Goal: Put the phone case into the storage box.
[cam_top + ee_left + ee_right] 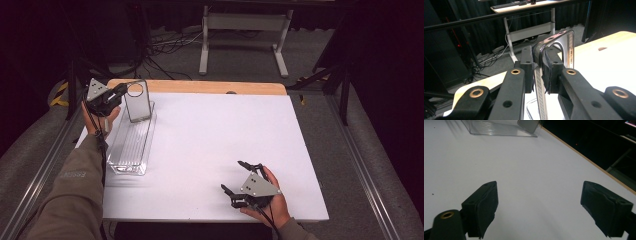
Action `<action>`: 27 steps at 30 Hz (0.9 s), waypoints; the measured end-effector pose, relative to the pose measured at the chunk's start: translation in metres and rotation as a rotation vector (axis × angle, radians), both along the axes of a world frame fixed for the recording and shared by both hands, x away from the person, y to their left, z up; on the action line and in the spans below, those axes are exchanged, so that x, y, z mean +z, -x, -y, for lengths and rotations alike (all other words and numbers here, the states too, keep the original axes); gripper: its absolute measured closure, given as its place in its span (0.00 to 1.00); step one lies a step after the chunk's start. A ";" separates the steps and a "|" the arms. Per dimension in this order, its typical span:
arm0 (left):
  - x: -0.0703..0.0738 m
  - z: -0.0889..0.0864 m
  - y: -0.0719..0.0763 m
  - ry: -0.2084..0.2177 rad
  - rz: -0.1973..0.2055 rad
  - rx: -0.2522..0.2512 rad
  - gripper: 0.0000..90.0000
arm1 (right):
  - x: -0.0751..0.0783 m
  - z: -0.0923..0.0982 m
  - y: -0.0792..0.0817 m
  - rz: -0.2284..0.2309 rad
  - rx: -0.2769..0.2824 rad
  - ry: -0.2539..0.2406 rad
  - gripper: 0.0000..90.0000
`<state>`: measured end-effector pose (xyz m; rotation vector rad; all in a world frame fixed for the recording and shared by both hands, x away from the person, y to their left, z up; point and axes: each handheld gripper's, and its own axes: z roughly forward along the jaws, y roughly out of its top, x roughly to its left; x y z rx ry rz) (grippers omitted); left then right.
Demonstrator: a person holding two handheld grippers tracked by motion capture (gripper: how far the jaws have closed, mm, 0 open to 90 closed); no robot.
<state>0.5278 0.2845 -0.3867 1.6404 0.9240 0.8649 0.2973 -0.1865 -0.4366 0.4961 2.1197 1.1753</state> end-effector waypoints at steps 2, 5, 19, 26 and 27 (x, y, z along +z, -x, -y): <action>-0.002 -0.004 -0.001 0.008 -0.011 0.011 0.88 | 0.000 0.000 0.000 0.000 0.002 -0.001 0.17; -0.008 -0.008 -0.005 0.002 -0.058 0.012 0.87 | 0.000 0.000 0.001 -0.003 0.004 0.001 0.17; -0.022 -0.001 -0.014 -0.018 -0.131 0.027 0.87 | -0.001 -0.001 0.000 -0.009 0.012 0.009 0.17; -0.023 0.000 -0.014 -0.022 -0.141 0.025 0.86 | 0.000 -0.001 0.001 -0.005 0.013 0.012 0.17; -0.023 0.000 -0.014 -0.020 -0.144 0.024 0.86 | 0.000 -0.001 0.001 -0.005 0.012 0.012 0.17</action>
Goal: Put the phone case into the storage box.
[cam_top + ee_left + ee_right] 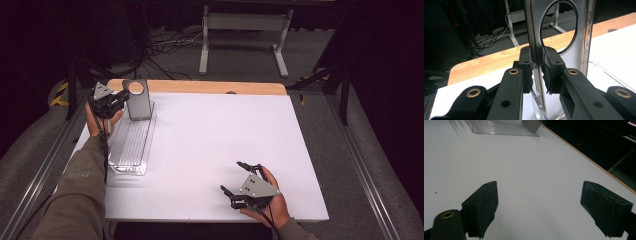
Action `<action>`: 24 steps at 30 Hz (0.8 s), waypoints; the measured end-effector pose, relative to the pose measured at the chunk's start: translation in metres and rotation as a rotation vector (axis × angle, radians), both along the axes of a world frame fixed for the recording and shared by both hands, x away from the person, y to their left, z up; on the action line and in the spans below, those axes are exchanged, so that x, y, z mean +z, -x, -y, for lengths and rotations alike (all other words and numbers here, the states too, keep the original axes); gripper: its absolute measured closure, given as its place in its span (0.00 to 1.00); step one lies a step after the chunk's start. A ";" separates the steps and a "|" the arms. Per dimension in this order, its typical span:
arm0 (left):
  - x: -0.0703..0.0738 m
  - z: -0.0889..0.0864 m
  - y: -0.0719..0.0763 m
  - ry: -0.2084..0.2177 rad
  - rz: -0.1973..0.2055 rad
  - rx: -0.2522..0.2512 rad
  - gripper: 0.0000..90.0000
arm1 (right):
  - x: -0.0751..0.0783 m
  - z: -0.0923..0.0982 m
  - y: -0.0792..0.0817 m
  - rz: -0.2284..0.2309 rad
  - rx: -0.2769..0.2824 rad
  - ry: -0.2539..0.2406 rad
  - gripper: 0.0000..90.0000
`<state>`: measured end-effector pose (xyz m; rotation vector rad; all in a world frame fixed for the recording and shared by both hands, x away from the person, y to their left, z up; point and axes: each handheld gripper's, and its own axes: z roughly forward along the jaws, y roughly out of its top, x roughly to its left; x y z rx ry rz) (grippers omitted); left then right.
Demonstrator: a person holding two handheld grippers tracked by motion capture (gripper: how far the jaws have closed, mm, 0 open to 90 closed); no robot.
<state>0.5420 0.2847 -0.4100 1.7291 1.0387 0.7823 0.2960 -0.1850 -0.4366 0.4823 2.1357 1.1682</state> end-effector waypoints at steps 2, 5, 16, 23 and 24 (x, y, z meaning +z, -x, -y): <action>0.000 -0.001 0.000 -0.003 0.004 0.006 0.84 | 0.000 0.000 0.000 0.004 0.001 0.001 0.17; 0.000 -0.001 0.000 0.000 0.002 0.006 0.84 | 0.000 0.000 0.000 -0.001 0.003 0.000 0.17; -0.002 0.001 -0.002 -0.035 -0.023 0.016 0.82 | 0.001 0.001 0.000 -0.007 0.005 -0.010 0.18; -0.003 0.000 0.002 -0.046 -0.032 0.019 0.77 | 0.001 0.002 -0.001 -0.009 0.005 -0.015 0.18; -0.003 0.000 0.002 -0.046 -0.027 0.020 0.76 | 0.001 0.002 -0.001 -0.007 0.005 -0.013 0.18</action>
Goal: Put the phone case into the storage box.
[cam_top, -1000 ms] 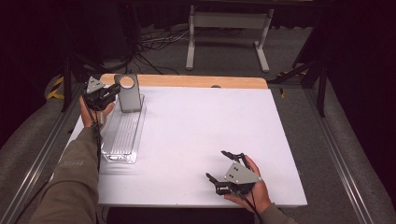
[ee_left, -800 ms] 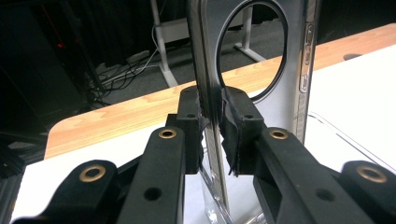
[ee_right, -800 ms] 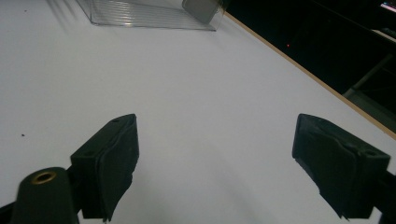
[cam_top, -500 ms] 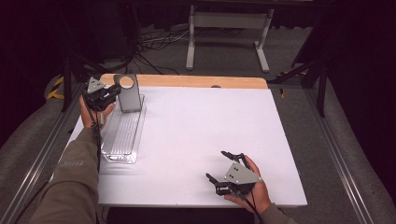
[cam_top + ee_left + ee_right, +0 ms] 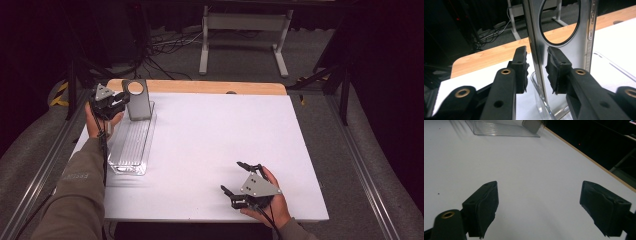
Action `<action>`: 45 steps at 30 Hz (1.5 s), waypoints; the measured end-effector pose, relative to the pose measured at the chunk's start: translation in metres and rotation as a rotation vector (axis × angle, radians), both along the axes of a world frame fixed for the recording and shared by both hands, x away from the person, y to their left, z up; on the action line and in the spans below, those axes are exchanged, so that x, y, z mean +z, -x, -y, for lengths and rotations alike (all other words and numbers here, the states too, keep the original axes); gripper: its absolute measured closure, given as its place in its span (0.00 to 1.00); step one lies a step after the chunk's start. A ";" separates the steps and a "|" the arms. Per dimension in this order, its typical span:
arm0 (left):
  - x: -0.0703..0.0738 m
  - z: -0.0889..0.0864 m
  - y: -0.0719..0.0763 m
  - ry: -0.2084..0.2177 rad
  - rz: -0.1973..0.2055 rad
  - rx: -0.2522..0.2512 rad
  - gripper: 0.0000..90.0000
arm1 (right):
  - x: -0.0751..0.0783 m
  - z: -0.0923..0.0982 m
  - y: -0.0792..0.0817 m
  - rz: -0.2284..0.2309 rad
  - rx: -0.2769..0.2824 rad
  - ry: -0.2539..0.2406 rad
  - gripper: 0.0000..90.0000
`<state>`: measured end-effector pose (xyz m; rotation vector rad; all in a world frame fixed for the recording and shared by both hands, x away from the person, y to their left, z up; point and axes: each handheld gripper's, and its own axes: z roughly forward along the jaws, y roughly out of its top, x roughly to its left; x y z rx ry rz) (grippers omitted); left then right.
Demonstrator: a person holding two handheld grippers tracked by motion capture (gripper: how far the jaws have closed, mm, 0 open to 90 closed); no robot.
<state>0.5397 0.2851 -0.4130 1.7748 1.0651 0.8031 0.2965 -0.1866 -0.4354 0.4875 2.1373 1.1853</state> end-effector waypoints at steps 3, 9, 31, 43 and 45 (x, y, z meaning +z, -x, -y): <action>0.000 -0.002 0.002 -0.004 0.002 0.004 0.75 | 0.000 0.000 0.000 0.002 0.000 0.000 0.18; 0.001 -0.006 0.006 -0.007 0.018 0.014 0.70 | 0.002 0.001 0.000 0.004 -0.002 -0.009 0.18; 0.016 -0.009 0.032 -0.027 0.070 -0.028 0.57 | 0.004 0.003 0.000 0.015 -0.012 -0.024 0.18; 0.026 -0.008 0.057 0.000 0.105 -0.067 0.46 | 0.004 0.002 0.001 0.017 -0.016 -0.019 0.18; 0.025 -0.008 0.062 0.006 0.103 -0.077 0.44 | 0.004 0.002 0.001 0.018 -0.015 -0.020 0.18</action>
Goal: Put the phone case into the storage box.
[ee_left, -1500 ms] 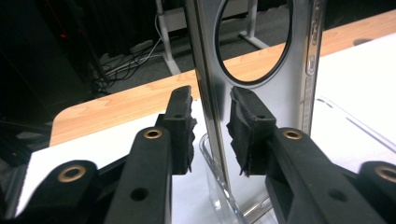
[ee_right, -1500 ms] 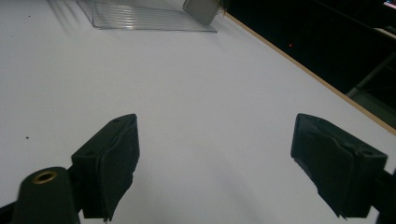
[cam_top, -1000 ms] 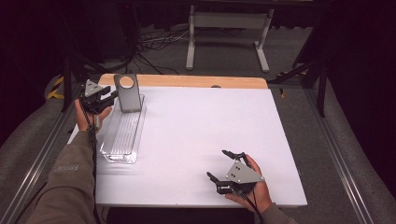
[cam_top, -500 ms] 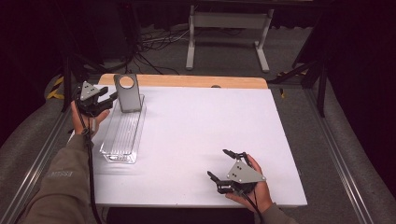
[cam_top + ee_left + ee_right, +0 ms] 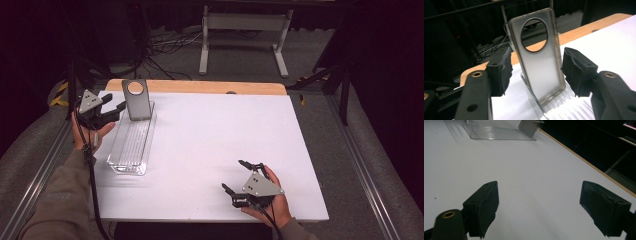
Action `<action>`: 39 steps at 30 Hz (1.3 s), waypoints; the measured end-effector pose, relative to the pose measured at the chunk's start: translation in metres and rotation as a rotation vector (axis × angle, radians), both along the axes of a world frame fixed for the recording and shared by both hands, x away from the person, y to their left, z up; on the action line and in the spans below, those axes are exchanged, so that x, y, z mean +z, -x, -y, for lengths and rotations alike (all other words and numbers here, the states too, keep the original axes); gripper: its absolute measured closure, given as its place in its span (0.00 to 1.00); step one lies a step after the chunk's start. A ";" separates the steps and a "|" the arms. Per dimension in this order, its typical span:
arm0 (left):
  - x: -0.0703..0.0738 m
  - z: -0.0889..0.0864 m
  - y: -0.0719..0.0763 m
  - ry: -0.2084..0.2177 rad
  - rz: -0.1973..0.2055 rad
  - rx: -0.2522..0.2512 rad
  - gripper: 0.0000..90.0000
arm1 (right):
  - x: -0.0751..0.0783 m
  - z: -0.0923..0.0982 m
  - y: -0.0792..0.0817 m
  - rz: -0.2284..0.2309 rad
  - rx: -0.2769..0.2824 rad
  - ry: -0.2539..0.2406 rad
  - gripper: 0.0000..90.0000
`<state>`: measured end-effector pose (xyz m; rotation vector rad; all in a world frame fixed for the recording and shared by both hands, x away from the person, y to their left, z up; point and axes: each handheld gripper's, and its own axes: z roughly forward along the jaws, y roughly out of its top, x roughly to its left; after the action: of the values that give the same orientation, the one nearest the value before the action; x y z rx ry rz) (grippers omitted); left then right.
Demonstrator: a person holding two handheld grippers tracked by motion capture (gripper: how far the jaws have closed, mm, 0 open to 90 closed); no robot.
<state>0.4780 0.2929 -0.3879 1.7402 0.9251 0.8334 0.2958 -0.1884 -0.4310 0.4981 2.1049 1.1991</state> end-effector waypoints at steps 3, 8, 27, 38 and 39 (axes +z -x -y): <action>0.000 0.001 0.009 0.011 0.014 -0.018 0.38 | 0.000 -0.001 0.000 -0.002 0.002 0.005 0.18; -0.002 0.005 0.022 0.026 0.031 -0.043 0.31 | -0.001 -0.001 0.000 -0.003 0.001 0.005 0.18; 0.006 0.012 0.058 0.065 0.067 -0.158 0.07 | 0.004 0.002 0.004 0.024 -0.012 -0.019 0.19; 0.010 0.012 0.079 0.088 0.098 -0.202 0.07 | 0.007 0.005 0.005 0.031 -0.025 -0.045 0.19; 0.010 0.013 0.083 0.092 0.106 -0.207 0.07 | 0.007 0.005 0.005 0.032 -0.026 -0.047 0.19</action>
<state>0.3950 0.2802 -0.3780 1.6631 0.6893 0.7287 0.2908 -0.1938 -0.4237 0.5232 2.0414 1.2360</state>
